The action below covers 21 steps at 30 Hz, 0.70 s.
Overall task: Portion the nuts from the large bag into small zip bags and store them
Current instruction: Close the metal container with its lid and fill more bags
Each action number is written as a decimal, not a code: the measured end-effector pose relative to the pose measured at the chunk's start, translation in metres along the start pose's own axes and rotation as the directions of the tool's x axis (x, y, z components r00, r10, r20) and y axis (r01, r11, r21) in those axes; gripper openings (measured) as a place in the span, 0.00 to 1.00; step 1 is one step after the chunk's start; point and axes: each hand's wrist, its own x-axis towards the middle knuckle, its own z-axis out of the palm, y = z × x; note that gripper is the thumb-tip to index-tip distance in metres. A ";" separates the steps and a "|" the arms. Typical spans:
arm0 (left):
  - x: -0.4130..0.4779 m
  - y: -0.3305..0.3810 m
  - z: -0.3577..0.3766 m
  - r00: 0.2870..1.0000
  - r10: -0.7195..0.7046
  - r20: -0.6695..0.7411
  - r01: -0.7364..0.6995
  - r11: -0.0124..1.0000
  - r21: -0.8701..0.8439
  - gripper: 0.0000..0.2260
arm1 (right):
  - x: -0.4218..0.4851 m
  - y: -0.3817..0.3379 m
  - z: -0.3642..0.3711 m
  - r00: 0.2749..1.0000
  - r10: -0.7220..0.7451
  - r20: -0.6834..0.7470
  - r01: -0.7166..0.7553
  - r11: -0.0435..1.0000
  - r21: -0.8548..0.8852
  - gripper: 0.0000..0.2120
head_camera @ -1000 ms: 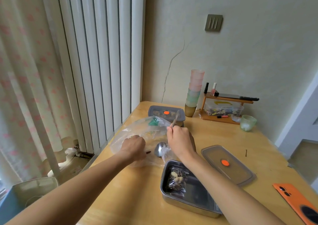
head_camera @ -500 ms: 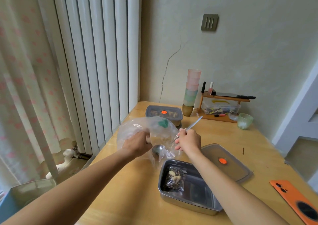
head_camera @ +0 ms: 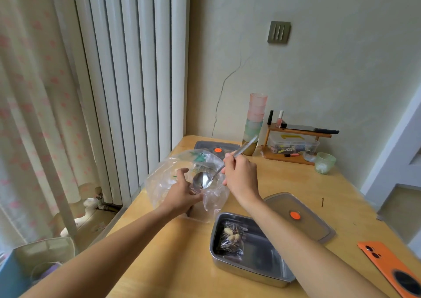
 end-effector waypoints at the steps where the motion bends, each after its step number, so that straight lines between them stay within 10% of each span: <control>1: 0.000 0.001 0.001 1.000 -0.018 -0.010 0.018 0.998 -0.052 0.38 | -0.002 0.000 0.004 0.997 -0.078 0.001 0.078 0.997 -0.005 0.25; 7: -0.003 0.006 0.003 0.992 -0.095 -0.078 0.070 0.959 -0.273 0.36 | -0.018 0.003 0.011 0.760 -0.647 0.069 0.650 0.755 -0.082 0.22; 13: -0.002 0.001 0.005 0.993 -0.091 -0.080 0.063 0.953 -0.297 0.34 | -0.016 0.006 0.004 0.574 -0.819 0.020 0.813 0.567 -0.134 0.17; 15: -0.002 0.001 0.005 0.992 -0.087 -0.087 0.060 0.958 -0.282 0.33 | -0.012 0.005 0.004 0.686 -0.725 -0.056 0.708 0.684 -0.179 0.23; 18: -0.004 0.002 0.003 0.992 -0.067 -0.108 0.036 0.964 -0.263 0.32 | -0.007 0.005 0.000 0.979 -0.195 -0.058 0.195 0.981 -0.007 0.23; 21: -0.009 0.000 -0.001 0.993 -0.009 -0.114 -0.013 0.981 -0.193 0.31 | -0.001 0.016 -0.002 0.923 0.368 0.111 -0.380 0.917 0.119 0.18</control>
